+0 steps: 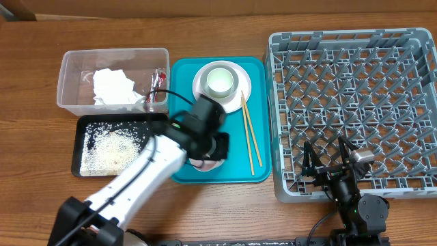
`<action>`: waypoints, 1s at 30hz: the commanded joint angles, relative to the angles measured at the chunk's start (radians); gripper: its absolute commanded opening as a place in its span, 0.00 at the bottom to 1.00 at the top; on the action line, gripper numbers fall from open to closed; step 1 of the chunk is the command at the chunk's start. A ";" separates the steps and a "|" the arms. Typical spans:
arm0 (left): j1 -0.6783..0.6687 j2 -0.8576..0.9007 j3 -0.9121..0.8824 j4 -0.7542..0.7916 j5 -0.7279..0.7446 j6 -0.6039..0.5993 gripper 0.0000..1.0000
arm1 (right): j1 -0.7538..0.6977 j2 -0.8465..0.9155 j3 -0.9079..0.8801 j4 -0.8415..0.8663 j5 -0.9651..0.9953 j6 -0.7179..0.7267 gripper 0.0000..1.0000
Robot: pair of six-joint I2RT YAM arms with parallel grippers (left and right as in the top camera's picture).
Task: Sort waste into correct bins and load items into the dishwasher
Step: 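Return the emptied pink bowl to the teal tray with the left gripper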
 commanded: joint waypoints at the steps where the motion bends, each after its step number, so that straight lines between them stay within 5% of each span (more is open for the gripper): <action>1: -0.101 0.022 0.019 0.008 -0.296 -0.090 0.07 | -0.005 -0.011 -0.011 0.005 0.008 0.000 1.00; 11: -0.165 0.050 0.019 0.065 -0.418 -0.089 0.16 | -0.005 -0.011 -0.011 0.005 0.008 0.000 1.00; 15: -0.132 0.050 0.021 0.085 -0.418 -0.080 0.64 | -0.005 -0.011 -0.011 0.005 0.008 0.000 1.00; 16: -0.125 0.050 0.027 0.084 -0.418 -0.063 0.69 | -0.005 -0.011 -0.011 0.005 0.008 0.000 1.00; 23: -0.024 0.037 0.214 -0.093 -0.446 -0.042 0.79 | -0.005 -0.011 -0.011 0.005 0.008 0.000 1.00; 27: 0.085 0.034 0.353 -0.212 -0.515 -0.024 1.00 | -0.005 -0.011 -0.011 0.005 0.008 0.000 1.00; 30: 0.188 0.034 0.423 -0.284 -0.610 -0.018 1.00 | -0.005 -0.011 -0.011 0.005 0.008 0.000 1.00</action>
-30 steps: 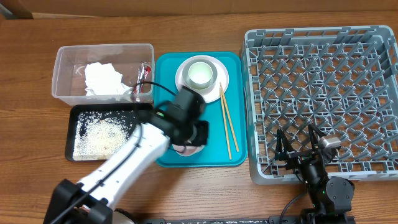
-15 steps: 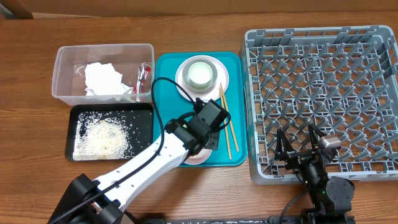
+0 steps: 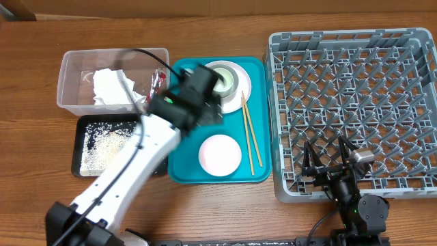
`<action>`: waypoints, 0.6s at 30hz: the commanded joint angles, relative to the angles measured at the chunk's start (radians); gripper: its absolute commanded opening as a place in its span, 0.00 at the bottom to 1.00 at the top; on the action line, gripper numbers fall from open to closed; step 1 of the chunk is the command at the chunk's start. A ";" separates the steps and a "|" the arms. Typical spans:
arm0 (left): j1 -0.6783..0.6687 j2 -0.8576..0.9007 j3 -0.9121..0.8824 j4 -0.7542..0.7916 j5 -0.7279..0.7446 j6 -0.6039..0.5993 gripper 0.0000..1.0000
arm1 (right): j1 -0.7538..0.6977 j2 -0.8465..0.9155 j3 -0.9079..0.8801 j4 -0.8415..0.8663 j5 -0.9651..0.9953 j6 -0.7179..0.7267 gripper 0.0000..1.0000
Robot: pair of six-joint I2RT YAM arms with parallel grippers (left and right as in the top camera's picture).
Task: Sort waste into correct bins and load items into the dishwasher
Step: 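Return the emptied pink bowl to the teal tray with the left gripper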
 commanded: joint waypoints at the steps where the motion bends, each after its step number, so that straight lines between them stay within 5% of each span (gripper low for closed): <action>1: 0.109 -0.008 0.067 -0.051 -0.146 0.016 1.00 | -0.005 -0.011 -0.011 0.005 0.008 0.000 1.00; 9: 0.319 -0.005 0.067 -0.085 -0.169 0.017 1.00 | -0.005 -0.011 -0.011 0.005 0.008 0.000 1.00; 18: 0.358 -0.005 0.067 -0.085 -0.169 0.017 1.00 | -0.005 -0.011 -0.011 0.005 0.008 0.000 1.00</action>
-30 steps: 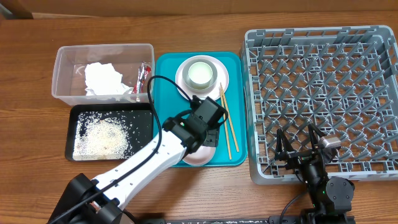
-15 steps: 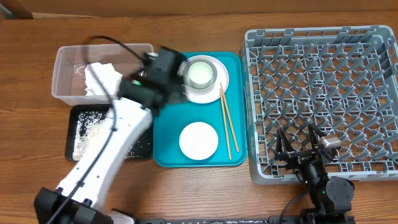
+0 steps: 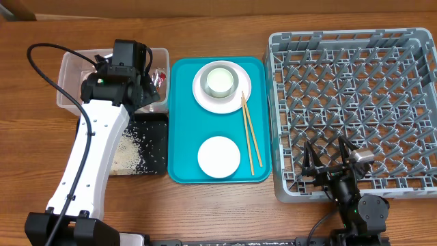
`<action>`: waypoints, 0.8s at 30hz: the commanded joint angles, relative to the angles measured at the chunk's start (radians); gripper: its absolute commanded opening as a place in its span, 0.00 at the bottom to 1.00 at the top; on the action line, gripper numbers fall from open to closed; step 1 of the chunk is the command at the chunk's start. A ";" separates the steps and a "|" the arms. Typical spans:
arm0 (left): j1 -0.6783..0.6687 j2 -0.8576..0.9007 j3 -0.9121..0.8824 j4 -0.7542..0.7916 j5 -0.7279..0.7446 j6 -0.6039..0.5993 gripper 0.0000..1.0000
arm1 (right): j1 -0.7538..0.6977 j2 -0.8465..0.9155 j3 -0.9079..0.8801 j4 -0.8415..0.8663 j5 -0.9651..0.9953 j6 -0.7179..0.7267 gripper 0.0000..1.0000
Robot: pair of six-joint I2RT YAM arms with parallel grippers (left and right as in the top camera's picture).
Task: Sort waste into correct bins and load items into the dishwasher
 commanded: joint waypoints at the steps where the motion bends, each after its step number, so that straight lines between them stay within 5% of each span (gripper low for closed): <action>1: 0.003 -0.005 0.013 -0.002 -0.020 0.016 1.00 | -0.005 -0.011 -0.011 0.004 0.008 0.000 1.00; 17: 0.002 -0.005 0.013 -0.002 -0.020 0.016 1.00 | -0.003 -0.011 -0.011 0.006 -0.010 0.010 1.00; 24: 0.002 -0.005 0.013 -0.002 -0.020 0.016 1.00 | -0.003 -0.011 -0.010 0.021 -0.299 0.333 1.00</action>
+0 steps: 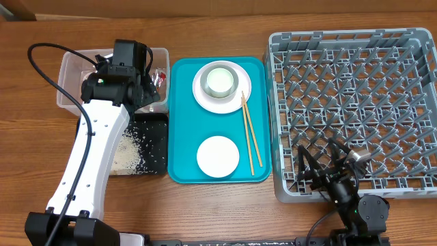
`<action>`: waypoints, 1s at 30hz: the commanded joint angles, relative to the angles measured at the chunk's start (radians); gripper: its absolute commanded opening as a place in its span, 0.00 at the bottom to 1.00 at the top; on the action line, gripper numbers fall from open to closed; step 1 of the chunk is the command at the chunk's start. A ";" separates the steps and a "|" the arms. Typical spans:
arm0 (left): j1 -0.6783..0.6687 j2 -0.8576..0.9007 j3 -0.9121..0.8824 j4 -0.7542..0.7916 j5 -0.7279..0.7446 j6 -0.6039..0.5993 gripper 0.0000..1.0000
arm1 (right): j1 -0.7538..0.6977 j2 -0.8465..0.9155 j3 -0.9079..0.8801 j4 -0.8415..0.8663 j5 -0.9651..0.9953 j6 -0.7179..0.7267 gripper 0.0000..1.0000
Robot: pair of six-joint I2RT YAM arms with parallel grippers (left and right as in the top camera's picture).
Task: Sort waste into correct bins and load items into the dishwasher
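My left gripper (146, 96) hangs over the right end of the clear plastic bin (68, 89), beside a red wrapper (161, 76); the wrist hides its fingers, so their state is unclear. On the teal tray (184, 123) stand a pale green bowl (220, 80) on a white plate (205, 97), a pair of chopsticks (247, 133) and a small white plate (218, 156). My right gripper (321, 160) stands open and empty over the near edge of the grey dishwasher rack (355, 89).
A black tray of rice grains (147, 147) lies in front of the clear bin, partly under my left arm. The left arm's black cable loops over the table at the far left. The rack fills the right side of the table.
My right gripper has tilted a little at the rack's near edge. The left arm and the things on the tray have not moved.
My left gripper was low over the small white plate at the front of the teal tray. Then it was higher, near the bowl, with the plate bare. After that it stood over the clear bin, where it stays now.
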 commanded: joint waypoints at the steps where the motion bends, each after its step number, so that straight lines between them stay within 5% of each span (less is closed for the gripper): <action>1: 0.002 -0.005 0.013 -0.002 -0.019 0.013 1.00 | -0.003 -0.011 -0.010 0.012 -0.167 0.194 1.00; 7: 0.002 -0.005 0.013 -0.002 -0.019 0.013 1.00 | -0.003 0.005 0.095 -0.195 -0.138 0.204 1.00; 13: 0.002 -0.005 0.013 -0.002 -0.019 0.013 1.00 | -0.003 0.124 0.431 -0.540 0.101 0.204 0.99; 19: 0.002 -0.005 0.013 -0.002 -0.019 0.013 1.00 | -0.003 0.458 0.899 -0.921 0.275 0.204 1.00; 24: 0.002 -0.005 0.013 -0.002 -0.019 0.013 1.00 | -0.003 0.764 1.255 -1.205 0.229 0.204 1.00; 30: 0.002 -0.005 0.013 -0.002 -0.019 0.013 1.00 | -0.003 1.007 1.463 -1.215 0.065 0.204 1.00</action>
